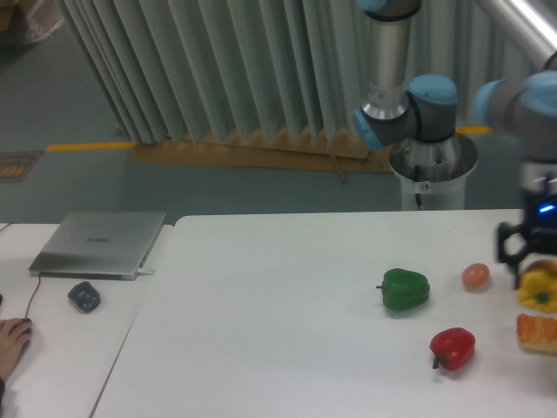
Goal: Place the yellow pepper on the table
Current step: 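Carry the yellow pepper in the gripper down toward the red pepper, then lower the yellow pepper onto the table and open the gripper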
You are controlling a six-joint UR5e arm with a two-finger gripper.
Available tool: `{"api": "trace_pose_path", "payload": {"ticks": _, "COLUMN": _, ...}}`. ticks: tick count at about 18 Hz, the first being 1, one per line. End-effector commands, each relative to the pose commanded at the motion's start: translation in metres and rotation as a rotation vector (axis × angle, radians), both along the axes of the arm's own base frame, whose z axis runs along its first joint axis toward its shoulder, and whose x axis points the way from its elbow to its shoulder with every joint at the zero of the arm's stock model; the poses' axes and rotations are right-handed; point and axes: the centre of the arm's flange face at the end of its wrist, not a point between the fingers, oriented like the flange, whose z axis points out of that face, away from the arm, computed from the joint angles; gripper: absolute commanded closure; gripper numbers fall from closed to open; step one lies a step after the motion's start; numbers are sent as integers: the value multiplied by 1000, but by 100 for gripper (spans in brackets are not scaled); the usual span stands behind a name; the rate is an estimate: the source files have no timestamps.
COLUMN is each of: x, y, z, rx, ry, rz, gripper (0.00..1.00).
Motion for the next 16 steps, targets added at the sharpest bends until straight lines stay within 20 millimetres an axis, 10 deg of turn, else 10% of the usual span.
{"api": "trace_pose_path", "payload": {"ticks": 5, "x": 23, "y": 17, "z": -27, "rx": -93, "ry": -3, "rz": -105, "gripper": 58}}
{"api": "trace_pose_path", "payload": {"ticks": 16, "x": 22, "y": -11, "z": -33, "rx": -291, "ry": -57, "rz": -271, "gripper": 58}}
